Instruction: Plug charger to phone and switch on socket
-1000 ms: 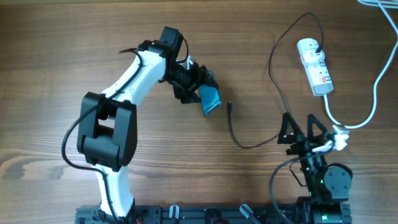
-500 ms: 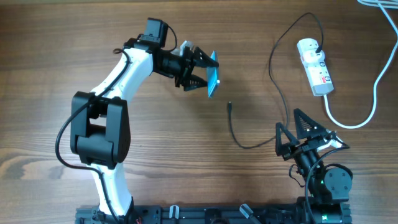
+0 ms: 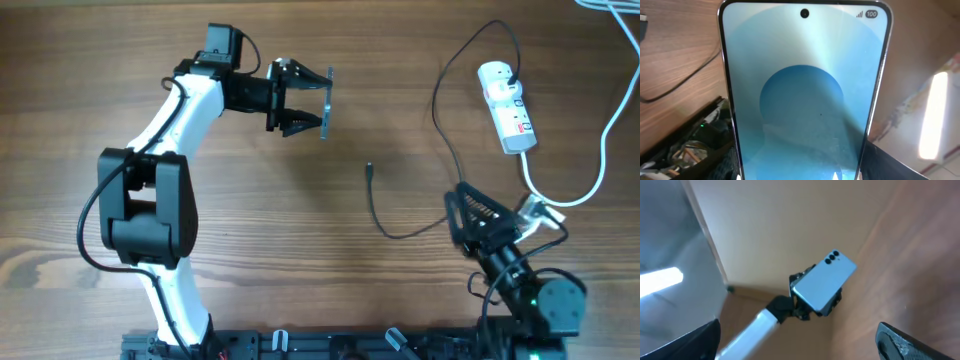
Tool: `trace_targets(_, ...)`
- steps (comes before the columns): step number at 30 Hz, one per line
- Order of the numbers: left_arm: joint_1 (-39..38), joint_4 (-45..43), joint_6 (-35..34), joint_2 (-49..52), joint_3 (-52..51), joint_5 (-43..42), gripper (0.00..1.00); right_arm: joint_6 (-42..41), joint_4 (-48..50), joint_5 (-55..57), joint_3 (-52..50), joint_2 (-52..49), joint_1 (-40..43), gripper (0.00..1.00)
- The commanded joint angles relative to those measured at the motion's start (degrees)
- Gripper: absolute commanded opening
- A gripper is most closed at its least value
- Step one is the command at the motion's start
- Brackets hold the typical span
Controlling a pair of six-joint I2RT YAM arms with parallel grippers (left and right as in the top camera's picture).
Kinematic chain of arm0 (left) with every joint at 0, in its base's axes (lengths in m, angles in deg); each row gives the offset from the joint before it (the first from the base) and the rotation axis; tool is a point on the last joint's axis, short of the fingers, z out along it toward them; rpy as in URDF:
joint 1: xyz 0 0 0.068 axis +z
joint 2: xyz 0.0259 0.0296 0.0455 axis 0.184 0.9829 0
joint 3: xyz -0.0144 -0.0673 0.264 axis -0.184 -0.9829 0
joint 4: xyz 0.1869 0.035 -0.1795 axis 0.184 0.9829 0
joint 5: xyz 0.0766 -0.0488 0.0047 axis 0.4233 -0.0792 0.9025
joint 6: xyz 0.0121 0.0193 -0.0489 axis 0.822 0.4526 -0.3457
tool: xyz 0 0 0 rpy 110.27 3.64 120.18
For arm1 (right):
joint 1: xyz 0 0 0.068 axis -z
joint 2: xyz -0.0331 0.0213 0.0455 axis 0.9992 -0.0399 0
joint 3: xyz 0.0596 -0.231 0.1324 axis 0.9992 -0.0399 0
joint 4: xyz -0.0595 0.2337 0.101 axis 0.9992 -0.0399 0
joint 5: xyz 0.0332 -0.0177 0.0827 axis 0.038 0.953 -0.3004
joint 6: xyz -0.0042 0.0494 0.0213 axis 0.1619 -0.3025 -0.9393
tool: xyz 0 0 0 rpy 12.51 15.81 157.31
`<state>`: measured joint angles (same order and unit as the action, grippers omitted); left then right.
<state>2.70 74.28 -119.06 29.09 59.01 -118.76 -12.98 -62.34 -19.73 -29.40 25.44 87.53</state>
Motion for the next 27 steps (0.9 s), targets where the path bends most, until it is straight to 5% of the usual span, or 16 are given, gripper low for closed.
trace_targets(1,1.5,-0.2,-2.6,-1.8,0.2,-5.7,0.72,33.5,-13.8,0.2,17.2,-9.4,0.2,1.0)
trace_targets(6,1.9,-0.2,-4.6,-1.8,0.2,-5.8,0.72,57.9,-43.9,6.3,46.8,-34.4,0.1,1.0)
trace_targets(11,1.7,-0.2,-8.0,-1.8,0.2,-4.8,0.71,62.3,-69.6,14.2,69.7,-57.1,-1.1,1.0)
trace_targets(15,1.5,-0.2,-8.7,-1.8,0.2,-3.7,0.71,54.7,-71.2,5.2,72.5,-66.3,-1.5,1.0)
trace_targets(18,0.7,-0.2,-9.1,-1.8,0.2,-3.1,0.71,64.6,-68.2,-3.2,72.5,-69.3,-4.2,0.99)
trace_targets(25,-1.0,-3.3,-14.9,-1.8,0.2,4.5,0.71,51.9,-67.6,26.0,76.6,-69.5,-22.7,1.0)
trace_targets(27,-1.3,-4.7,-16.2,-1.8,0.2,4.5,0.71,51.9,-66.0,26.5,77.0,-69.5,-25.9,1.0)
